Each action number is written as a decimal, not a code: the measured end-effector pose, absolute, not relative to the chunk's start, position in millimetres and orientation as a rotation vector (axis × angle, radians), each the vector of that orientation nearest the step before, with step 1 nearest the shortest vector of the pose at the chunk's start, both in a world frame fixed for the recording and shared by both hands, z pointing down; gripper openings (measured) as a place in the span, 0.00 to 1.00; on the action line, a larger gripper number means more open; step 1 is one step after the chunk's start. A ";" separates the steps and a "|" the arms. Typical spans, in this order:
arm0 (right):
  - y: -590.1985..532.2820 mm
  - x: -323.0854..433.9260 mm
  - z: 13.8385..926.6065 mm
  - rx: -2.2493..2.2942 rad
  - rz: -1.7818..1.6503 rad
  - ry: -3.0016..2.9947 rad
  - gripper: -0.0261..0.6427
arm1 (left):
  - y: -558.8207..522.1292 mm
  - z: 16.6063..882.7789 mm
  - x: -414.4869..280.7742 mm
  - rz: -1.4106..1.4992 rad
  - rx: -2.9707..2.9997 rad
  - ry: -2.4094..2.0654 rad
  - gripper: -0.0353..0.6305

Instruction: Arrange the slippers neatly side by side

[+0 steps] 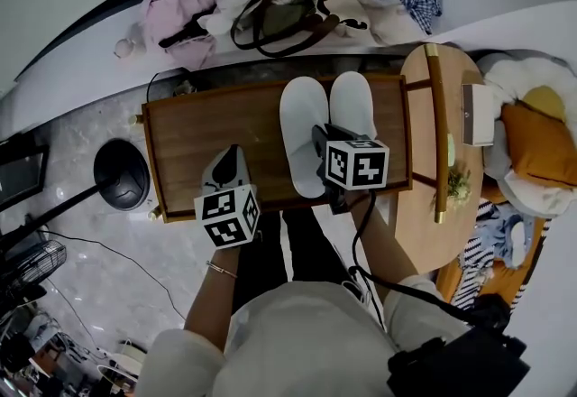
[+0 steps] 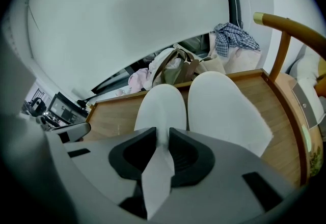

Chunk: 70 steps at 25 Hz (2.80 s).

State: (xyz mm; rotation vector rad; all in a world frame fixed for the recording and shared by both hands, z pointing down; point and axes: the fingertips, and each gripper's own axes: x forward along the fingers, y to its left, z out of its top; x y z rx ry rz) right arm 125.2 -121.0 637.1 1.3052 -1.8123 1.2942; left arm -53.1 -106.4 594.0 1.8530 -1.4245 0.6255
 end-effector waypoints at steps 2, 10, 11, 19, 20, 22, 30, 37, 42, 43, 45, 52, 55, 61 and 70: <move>-120.4 127.1 635.3 1.310 1.293 -1.813 0.20 | -105.5 591.7 -53.4 0.621 1.852 -1.430 0.07; -117.8 130.8 616.8 1.339 1.260 -1.845 0.23 | -101.3 578.1 -57.5 0.589 1.856 -1.460 0.07; -117.0 131.7 613.2 1.343 1.254 -1.848 0.23 | -100.3 576.0 -57.7 0.584 1.856 -1.464 0.07; -107.5 148.7 571.3 1.417 1.194 -1.893 0.22 | -96.8 544.6 -49.8 0.536 1.911 -1.490 0.07; -106.1 151.3 564.7 1.432 1.182 -1.898 0.21 | -98.5 539.2 -48.6 0.528 1.926 -1.494 0.07; -104.7 158.5 550.7 1.469 1.154 -1.905 0.19 | -103.7 527.3 -45.7 0.506 1.957 -1.504 0.07; -113.3 199.8 494.8 1.627 1.050 -1.951 0.12 | -132.8 466.9 -28.7 0.402 2.083 -1.563 0.07; -120.9 235.7 456.1 1.761 0.891 -1.959 0.10 | -151.1 430.0 -20.9 0.334 2.154 -1.602 0.07; -125.0 266.5 439.3 1.882 0.843 -1.921 0.10 | -170.1 414.6 -16.1 0.326 2.200 -1.598 0.07; -124.4 270.6 437.8 1.899 0.844 -1.915 0.10 | -172.0 412.8 -15.5 0.328 2.208 -1.596 0.07; -119.9 275.0 435.6 1.916 0.844 -1.909 0.10 | -170.5 410.7 -14.6 0.332 2.215 -1.592 0.07; -106.5 277.1 433.9 1.939 0.818 -1.879 0.09 | -162.6 414.0 -10.9 0.363 2.227 -1.568 0.07; -102.8 275.2 434.5 1.939 0.813 -1.874 0.09 | -159.2 415.9 -11.3 0.369 2.228 -1.563 0.07; -97.0 273.2 436.3 1.956 0.832 -1.867 0.09 | -154.4 417.5 -11.7 0.380 2.234 -1.556 0.07; -93.7 272.0 432.9 1.967 0.814 -1.862 0.09 | -152.0 419.3 -10.6 0.372 2.235 -1.548 0.07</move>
